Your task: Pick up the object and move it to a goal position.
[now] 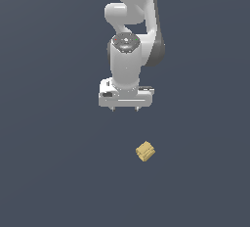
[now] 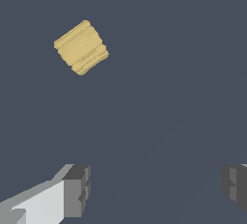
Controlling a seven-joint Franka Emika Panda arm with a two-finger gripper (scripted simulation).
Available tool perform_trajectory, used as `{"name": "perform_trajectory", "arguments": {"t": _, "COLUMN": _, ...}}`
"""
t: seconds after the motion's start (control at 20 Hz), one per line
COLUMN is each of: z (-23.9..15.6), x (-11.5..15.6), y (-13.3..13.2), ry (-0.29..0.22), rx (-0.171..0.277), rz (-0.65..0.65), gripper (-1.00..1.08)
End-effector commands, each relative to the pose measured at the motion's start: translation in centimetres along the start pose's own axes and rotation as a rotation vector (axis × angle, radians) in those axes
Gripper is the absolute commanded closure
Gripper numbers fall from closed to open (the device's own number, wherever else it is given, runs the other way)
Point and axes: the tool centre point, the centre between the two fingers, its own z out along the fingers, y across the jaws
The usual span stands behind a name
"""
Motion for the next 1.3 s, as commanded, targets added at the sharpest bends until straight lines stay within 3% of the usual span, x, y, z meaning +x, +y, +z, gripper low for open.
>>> {"name": "perform_trajectory", "arguments": {"t": 0.0, "z": 0.0, "x": 0.0, "y": 0.0, "ry": 0.0, "rx": 0.0, "rz": 0.0, "gripper": -0.92}}
{"name": "perform_trajectory", "arguments": {"t": 1.25, "z": -0.4, "x": 0.81, "y": -0.17, "ry": 0.021, "rx": -0.001, "rz": 0.011, "gripper": -0.92}}
